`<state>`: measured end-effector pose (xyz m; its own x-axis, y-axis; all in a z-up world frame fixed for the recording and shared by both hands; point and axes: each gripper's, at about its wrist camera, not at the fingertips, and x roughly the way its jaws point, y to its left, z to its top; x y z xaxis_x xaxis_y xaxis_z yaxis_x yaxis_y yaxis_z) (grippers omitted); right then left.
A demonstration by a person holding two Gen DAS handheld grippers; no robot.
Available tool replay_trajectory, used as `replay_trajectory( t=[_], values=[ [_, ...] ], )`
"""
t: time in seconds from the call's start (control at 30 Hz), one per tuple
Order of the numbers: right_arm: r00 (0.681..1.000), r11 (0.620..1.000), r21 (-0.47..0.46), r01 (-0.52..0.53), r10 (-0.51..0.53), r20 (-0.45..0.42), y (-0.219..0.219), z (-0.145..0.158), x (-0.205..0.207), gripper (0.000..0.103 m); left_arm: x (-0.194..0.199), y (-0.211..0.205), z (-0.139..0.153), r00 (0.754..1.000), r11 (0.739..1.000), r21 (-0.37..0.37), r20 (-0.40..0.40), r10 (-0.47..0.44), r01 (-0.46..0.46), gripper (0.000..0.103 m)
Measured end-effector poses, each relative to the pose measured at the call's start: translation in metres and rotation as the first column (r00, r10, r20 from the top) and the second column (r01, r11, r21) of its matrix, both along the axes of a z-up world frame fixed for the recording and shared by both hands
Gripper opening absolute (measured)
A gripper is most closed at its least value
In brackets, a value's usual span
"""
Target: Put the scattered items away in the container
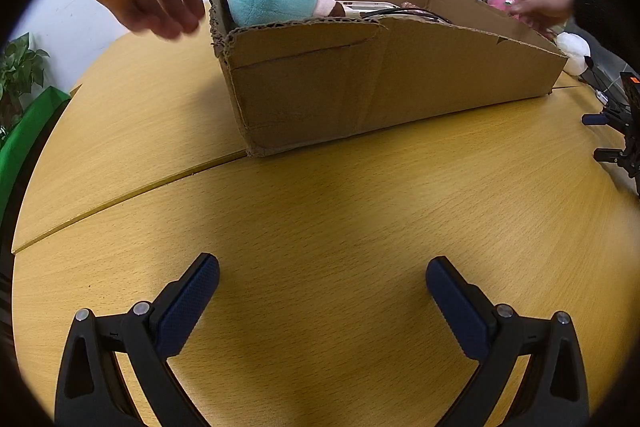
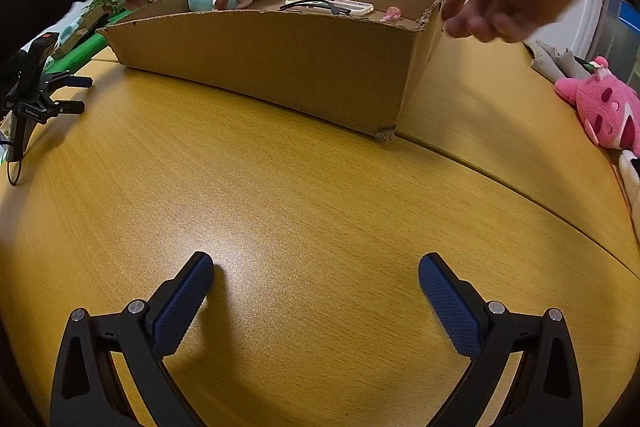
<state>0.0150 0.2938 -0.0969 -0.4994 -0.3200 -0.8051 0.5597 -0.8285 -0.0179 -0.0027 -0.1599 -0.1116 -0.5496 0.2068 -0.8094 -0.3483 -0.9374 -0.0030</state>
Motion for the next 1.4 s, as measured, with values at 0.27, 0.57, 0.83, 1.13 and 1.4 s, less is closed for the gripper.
replay_trajectory(
  t=[0.27, 0.57, 0.83, 1.13, 1.4],
  values=[
    [1.000, 1.000, 0.001, -0.001, 0.001, -0.001, 0.0018, -0.0004, -0.0022, 0.103, 0.0005, -0.0004, 0.0001, 1.000, 1.000, 0.000, -0.001, -0.001, 0.001, 0.103],
    [1.000, 1.000, 0.001, -0.003, 0.003, -0.001, 0.0020, -0.0003, -0.0022, 0.103, 0.0011, 0.0001, 0.0003, 1.000, 1.000, 0.001, 0.000, -0.001, 0.001, 0.103],
    [1.000, 1.000, 0.001, -0.004, 0.004, -0.001, 0.0021, -0.0004, -0.0022, 0.103, 0.0012, 0.0001, 0.0004, 1.000, 1.000, 0.001, -0.001, -0.007, 0.007, 0.103],
    [1.000, 1.000, 0.001, -0.005, 0.005, -0.001, 0.0022, -0.0003, -0.0025, 0.103, 0.0012, 0.0003, 0.0005, 1.000, 1.000, 0.001, -0.001, -0.008, 0.008, 0.103],
    [1.000, 1.000, 0.000, -0.006, 0.006, -0.001, 0.0024, -0.0003, -0.0030, 0.103, 0.0015, 0.0003, 0.0007, 1.000, 1.000, 0.001, -0.001, -0.008, 0.008, 0.103]
  ],
)
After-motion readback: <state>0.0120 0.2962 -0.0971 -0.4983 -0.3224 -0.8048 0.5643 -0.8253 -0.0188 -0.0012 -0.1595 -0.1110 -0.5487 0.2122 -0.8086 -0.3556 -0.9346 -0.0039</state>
